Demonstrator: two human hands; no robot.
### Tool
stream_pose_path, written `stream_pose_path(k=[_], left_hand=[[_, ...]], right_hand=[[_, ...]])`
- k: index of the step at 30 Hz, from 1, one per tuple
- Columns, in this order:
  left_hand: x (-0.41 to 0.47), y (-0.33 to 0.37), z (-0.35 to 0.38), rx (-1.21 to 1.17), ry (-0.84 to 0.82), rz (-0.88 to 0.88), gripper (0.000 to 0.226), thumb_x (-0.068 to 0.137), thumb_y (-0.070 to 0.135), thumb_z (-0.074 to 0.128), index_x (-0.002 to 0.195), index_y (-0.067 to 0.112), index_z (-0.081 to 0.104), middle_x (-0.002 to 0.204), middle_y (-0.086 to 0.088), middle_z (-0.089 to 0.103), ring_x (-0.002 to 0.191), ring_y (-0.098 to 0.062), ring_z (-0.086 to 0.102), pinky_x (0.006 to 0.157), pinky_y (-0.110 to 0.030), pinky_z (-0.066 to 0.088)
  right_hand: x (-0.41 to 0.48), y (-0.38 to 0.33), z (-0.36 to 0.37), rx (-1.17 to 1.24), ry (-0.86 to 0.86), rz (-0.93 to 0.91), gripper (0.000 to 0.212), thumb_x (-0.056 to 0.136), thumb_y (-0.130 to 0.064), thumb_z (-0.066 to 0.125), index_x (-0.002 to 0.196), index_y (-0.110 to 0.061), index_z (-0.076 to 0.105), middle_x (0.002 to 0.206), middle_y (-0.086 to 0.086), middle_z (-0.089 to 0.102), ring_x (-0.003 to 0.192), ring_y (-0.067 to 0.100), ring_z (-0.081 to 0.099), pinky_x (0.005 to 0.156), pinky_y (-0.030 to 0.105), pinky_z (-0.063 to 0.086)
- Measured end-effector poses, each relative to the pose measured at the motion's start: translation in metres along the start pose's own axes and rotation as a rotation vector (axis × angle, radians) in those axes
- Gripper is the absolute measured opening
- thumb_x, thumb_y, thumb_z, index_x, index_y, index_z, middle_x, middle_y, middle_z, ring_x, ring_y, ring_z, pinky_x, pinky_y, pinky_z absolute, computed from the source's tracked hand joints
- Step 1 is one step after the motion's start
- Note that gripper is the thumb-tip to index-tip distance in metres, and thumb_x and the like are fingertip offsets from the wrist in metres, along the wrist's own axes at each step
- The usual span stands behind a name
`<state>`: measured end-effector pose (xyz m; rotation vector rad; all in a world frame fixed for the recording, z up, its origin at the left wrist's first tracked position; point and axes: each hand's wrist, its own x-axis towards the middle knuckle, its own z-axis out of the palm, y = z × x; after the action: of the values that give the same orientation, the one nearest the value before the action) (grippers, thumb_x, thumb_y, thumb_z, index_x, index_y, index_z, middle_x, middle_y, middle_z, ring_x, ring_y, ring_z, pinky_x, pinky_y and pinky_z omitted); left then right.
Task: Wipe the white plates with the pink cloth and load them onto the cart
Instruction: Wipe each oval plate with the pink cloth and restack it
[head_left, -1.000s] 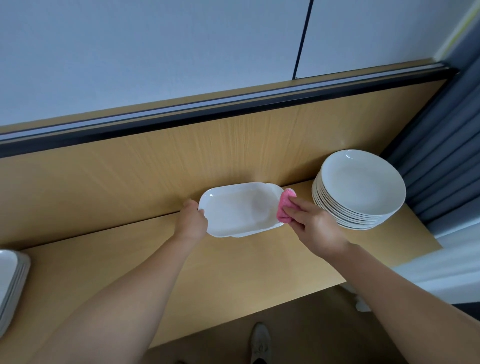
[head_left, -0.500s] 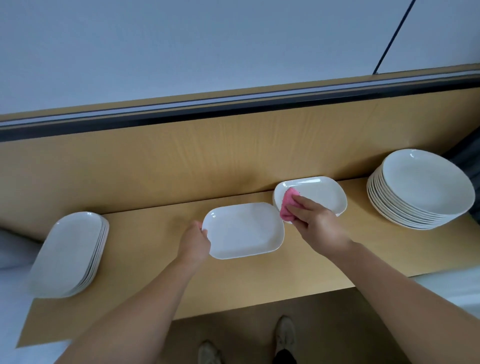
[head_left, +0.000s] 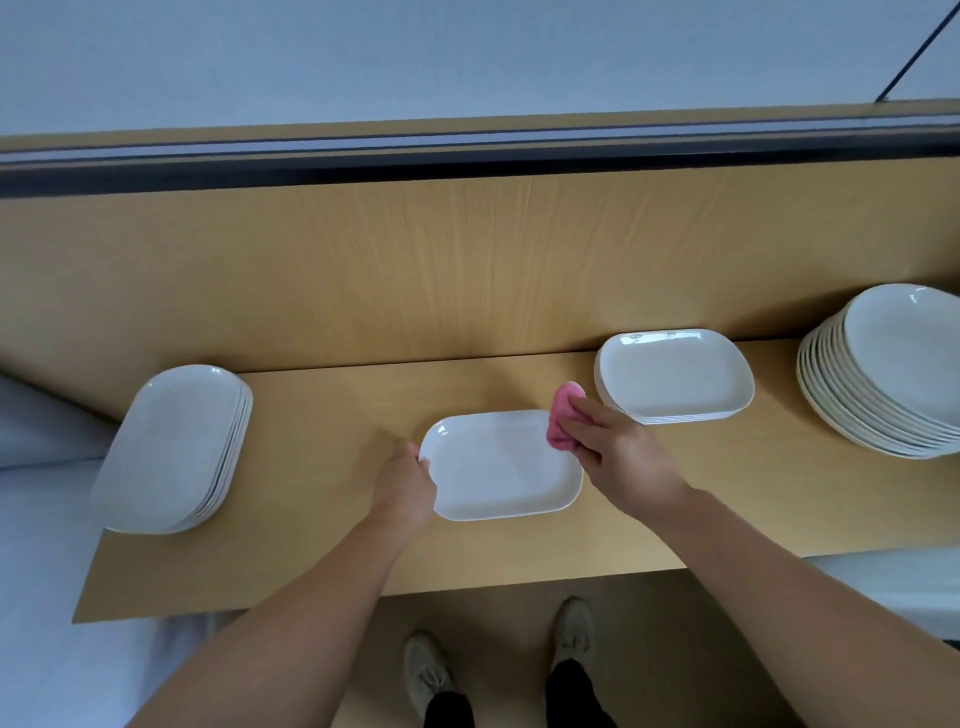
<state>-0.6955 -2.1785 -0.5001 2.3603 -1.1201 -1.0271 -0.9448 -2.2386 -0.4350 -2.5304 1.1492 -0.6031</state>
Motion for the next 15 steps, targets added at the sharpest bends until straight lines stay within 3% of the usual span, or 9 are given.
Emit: stream_pose_path(k=[6, 9, 11, 13, 15], left_hand=[[0.004, 0.001, 0.0, 0.047, -0.041, 0.028, 0.009, 0.095, 0.022, 0.045, 0.093, 0.016, 0.052, 0.084, -0.003, 0.063, 0.073, -0.026, 0.066, 0.068, -0.039, 0.056], [0.008, -0.001, 0.0, 0.033, -0.109, 0.038, 0.015, 0.095, 0.021, 0.045, 0.098, 0.014, 0.057, 0.085, -0.004, 0.065, 0.072, -0.026, 0.068, 0.07, -0.043, 0.058], [0.009, 0.0, -0.001, -0.05, -0.162, 0.048, 0.019, 0.096, 0.014, 0.042, 0.1, 0.013, 0.061, 0.086, -0.005, 0.065, 0.069, -0.025, 0.068, 0.062, -0.037, 0.059], [0.01, 0.0, -0.001, -0.119, -0.191, 0.054, 0.025, 0.096, 0.008, 0.04, 0.103, 0.013, 0.063, 0.09, -0.006, 0.065, 0.067, -0.022, 0.064, 0.05, -0.024, 0.053], [0.01, 0.0, -0.002, -0.159, -0.195, 0.054, 0.029, 0.096, 0.004, 0.038, 0.106, 0.015, 0.063, 0.089, -0.004, 0.063, 0.066, -0.019, 0.062, 0.046, -0.018, 0.048]], right_hand=[[0.004, 0.003, 0.038, -0.026, -0.156, 0.004, 0.022, 0.076, 0.004, 0.071, 0.087, -0.015, 0.071, 0.12, 0.003, 0.061, 0.096, 0.027, 0.064, 0.059, 0.035, 0.057], [0.009, 0.006, 0.061, -0.087, -0.242, -0.028, 0.032, 0.062, 0.009, 0.074, 0.079, -0.017, 0.068, 0.114, 0.003, 0.062, 0.091, 0.024, 0.065, 0.054, 0.028, 0.054], [0.013, 0.008, 0.073, -0.157, -0.303, 0.005, 0.039, 0.046, 0.008, 0.079, 0.072, -0.018, 0.068, 0.104, 0.006, 0.066, 0.082, 0.026, 0.067, 0.056, 0.026, 0.053], [0.014, 0.007, 0.086, -0.219, -0.371, 0.099, 0.045, 0.038, 0.003, 0.083, 0.075, -0.018, 0.071, 0.1, 0.01, 0.068, 0.088, 0.032, 0.069, 0.063, 0.035, 0.056], [0.014, 0.0, 0.096, -0.181, -0.451, 0.197, 0.049, 0.06, -0.002, 0.08, 0.107, -0.011, 0.071, 0.129, 0.015, 0.058, 0.121, 0.038, 0.055, 0.091, 0.048, 0.049]])
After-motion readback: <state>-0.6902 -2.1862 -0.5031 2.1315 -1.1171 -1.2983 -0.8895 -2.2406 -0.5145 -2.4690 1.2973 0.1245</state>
